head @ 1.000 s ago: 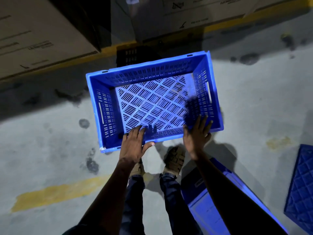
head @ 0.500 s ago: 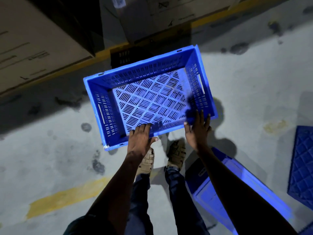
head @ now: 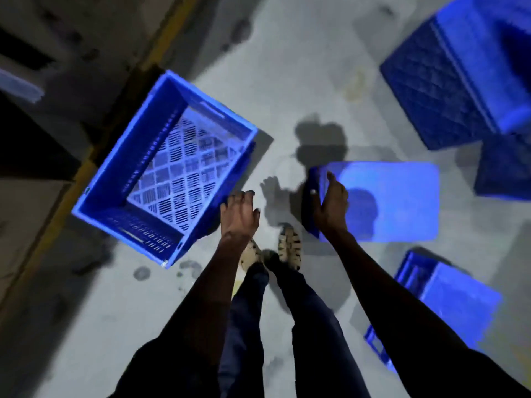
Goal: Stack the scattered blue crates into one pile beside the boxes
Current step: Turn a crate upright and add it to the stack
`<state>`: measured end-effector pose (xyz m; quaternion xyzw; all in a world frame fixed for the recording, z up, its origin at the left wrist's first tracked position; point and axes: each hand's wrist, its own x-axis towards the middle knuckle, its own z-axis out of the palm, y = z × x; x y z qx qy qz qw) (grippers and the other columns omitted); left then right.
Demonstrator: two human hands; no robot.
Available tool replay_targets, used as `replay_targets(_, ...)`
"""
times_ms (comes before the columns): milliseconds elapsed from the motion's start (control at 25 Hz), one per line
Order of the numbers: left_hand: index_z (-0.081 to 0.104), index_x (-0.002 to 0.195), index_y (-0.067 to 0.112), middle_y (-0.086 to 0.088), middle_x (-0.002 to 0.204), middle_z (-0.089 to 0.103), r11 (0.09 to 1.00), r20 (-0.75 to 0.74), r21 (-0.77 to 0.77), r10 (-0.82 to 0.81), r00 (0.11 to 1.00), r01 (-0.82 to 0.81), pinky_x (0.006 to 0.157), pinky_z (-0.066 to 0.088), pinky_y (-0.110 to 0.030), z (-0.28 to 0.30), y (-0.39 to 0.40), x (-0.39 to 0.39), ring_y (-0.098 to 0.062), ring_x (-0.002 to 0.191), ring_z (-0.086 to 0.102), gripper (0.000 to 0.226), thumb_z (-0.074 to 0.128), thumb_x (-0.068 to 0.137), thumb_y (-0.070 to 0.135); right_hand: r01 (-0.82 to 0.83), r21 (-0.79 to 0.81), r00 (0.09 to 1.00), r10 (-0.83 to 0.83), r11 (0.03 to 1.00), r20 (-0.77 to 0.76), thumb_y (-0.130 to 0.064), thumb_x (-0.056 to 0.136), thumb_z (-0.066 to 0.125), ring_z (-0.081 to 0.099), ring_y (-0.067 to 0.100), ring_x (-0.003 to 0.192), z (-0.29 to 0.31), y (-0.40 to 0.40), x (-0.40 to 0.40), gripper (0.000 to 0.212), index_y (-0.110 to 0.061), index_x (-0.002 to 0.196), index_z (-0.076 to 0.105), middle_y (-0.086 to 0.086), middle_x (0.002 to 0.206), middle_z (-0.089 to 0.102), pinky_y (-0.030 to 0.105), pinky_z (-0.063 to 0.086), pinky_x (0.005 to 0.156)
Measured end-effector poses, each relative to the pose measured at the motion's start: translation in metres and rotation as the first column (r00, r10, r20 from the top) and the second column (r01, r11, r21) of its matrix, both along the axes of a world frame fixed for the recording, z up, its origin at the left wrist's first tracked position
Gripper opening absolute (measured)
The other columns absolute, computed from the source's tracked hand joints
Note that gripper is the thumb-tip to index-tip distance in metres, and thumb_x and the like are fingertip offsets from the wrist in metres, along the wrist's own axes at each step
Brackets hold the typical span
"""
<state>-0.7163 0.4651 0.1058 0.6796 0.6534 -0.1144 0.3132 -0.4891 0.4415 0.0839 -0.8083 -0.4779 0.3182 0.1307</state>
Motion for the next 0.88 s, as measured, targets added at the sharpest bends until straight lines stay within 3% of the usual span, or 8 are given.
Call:
replay_targets(200, 0.056, 0.13, 0.015, -0.012, 0.128, 0.059, 0.979, 0.116, 0.001, -0.201, 0.973, 0.202, 0.096, 0.038, -0.045, 0.041, -0.044, 0.083, -0.035, 0.119, 0.054, 0.05, 0.054, 0.084, 0.033, 0.294, 0.096, 0.956, -0.293, 0.951, -0.032, -0.047, 0.093, 0.042, 0.054, 0.042, 0.117, 0.034, -0.115, 0.073, 0.072, 0.004, 0.144, 0.04, 0.021, 0.13, 0.06, 0.043, 0.037, 0.099)
replay_targets(360, 0.054, 0.133, 0.014, -0.011, 0.128, 0.058, 0.957, 0.165, -0.024, -0.281, 0.945, 0.288, 0.094, 0.039, -0.045, 0.04, -0.082, 0.137, -0.034, 0.119, 0.054, 0.062, 0.038, 0.081, 0.045, 0.493, 0.081, 0.87, -0.489, 0.866, -0.06, -0.044, 0.092, 0.046, 0.058, 0.037, 0.11, 0.038, -0.183, 0.117, 0.069, -0.001, 0.145, 0.039, 0.019, 0.131, 0.061, 0.041, 0.041, 0.091)
replay_targets(440, 0.056, 0.131, 0.014, -0.011, 0.123, 0.06, 0.955, 0.186, -0.021, -0.287, 0.94, 0.296, 0.091, 0.042, -0.045, 0.035, -0.106, 0.155, -0.035, 0.116, 0.056, 0.066, 0.034, 0.08, 0.049, 0.52, 0.077, 0.854, -0.518, 0.85, -0.054, -0.04, 0.09, 0.047, 0.059, 0.038, 0.109, 0.035, -0.217, 0.135, 0.067, -0.001, 0.145, 0.04, 0.02, 0.129, 0.061, 0.042, 0.043, 0.09)
replay_targets(600, 0.055, 0.132, 0.016, -0.01, 0.124, 0.06, 0.967, 0.192, -0.118, -0.202, 0.96, 0.227, 0.094, 0.041, -0.044, 0.043, -0.146, 0.185, -0.035, 0.118, 0.055, 0.045, 0.059, 0.089, 0.03, 0.534, -0.018, 0.843, -0.534, 0.845, -0.067, -0.038, 0.092, 0.047, 0.059, 0.039, 0.109, 0.041, -0.268, 0.163, 0.065, 0.0, 0.144, 0.039, 0.021, 0.127, 0.061, 0.039, 0.043, 0.09)
replay_targets(760, 0.052, 0.134, 0.018, -0.009, 0.13, 0.059, 0.963, 0.236, -0.179, -0.158, 0.959, 0.203, 0.102, 0.04, -0.043, 0.059, -0.187, 0.218, -0.031, 0.124, 0.052, 0.044, 0.061, 0.092, 0.027, 0.528, -0.058, 0.842, -0.531, 0.847, -0.095, -0.041, 0.092, 0.045, 0.057, 0.039, 0.116, 0.057, -0.309, 0.188, 0.065, 0.001, 0.142, 0.042, 0.021, 0.126, 0.06, 0.044, 0.044, 0.098)
replay_targets(880, 0.054, 0.131, 0.017, -0.011, 0.124, 0.063, 0.957, 0.267, -0.211, -0.14, 0.953, 0.2, 0.097, 0.045, -0.042, 0.08, -0.212, 0.242, -0.031, 0.117, 0.058, 0.043, 0.063, 0.09, 0.025, 0.545, -0.082, 0.83, -0.55, 0.835, -0.089, -0.043, 0.091, 0.045, 0.059, 0.04, 0.116, 0.082, -0.337, 0.207, 0.064, 0.001, 0.138, 0.045, 0.023, 0.125, 0.062, 0.044, 0.045, 0.096)
